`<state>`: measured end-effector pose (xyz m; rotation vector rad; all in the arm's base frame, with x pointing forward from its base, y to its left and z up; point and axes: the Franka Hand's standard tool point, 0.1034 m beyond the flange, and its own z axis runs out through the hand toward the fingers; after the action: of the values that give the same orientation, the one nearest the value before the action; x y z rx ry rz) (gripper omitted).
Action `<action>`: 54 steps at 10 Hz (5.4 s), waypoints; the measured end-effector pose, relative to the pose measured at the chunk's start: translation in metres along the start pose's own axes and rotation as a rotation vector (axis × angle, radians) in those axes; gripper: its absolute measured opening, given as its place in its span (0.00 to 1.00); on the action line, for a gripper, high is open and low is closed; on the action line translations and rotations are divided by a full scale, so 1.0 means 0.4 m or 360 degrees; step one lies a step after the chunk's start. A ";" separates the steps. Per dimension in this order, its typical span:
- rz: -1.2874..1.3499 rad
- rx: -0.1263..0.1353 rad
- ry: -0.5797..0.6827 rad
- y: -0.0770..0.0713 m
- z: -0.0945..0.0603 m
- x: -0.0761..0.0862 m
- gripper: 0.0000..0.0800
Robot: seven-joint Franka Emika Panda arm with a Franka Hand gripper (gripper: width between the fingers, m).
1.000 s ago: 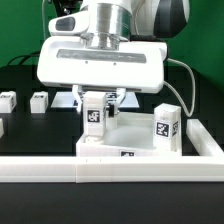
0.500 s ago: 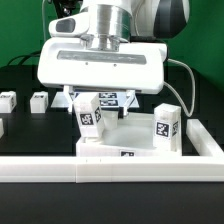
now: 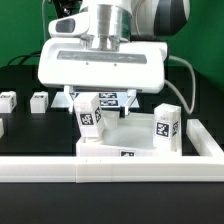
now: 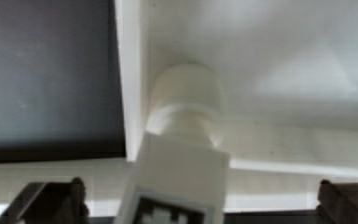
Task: Assemble square table
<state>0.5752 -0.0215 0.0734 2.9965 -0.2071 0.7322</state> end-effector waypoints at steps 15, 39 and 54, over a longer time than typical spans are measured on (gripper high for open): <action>0.0055 0.0175 -0.0612 0.027 -0.010 0.042 0.81; 0.1202 -0.0052 -0.0646 0.009 -0.008 0.034 0.36; 0.1087 0.0003 -0.0614 -0.018 0.001 0.036 0.81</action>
Offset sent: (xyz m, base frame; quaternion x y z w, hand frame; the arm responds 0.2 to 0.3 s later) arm 0.0000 0.0000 0.0000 0.0000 0.0000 0.0000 1.0000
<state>0.5892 -0.0162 0.0796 3.0172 -1.2780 0.1482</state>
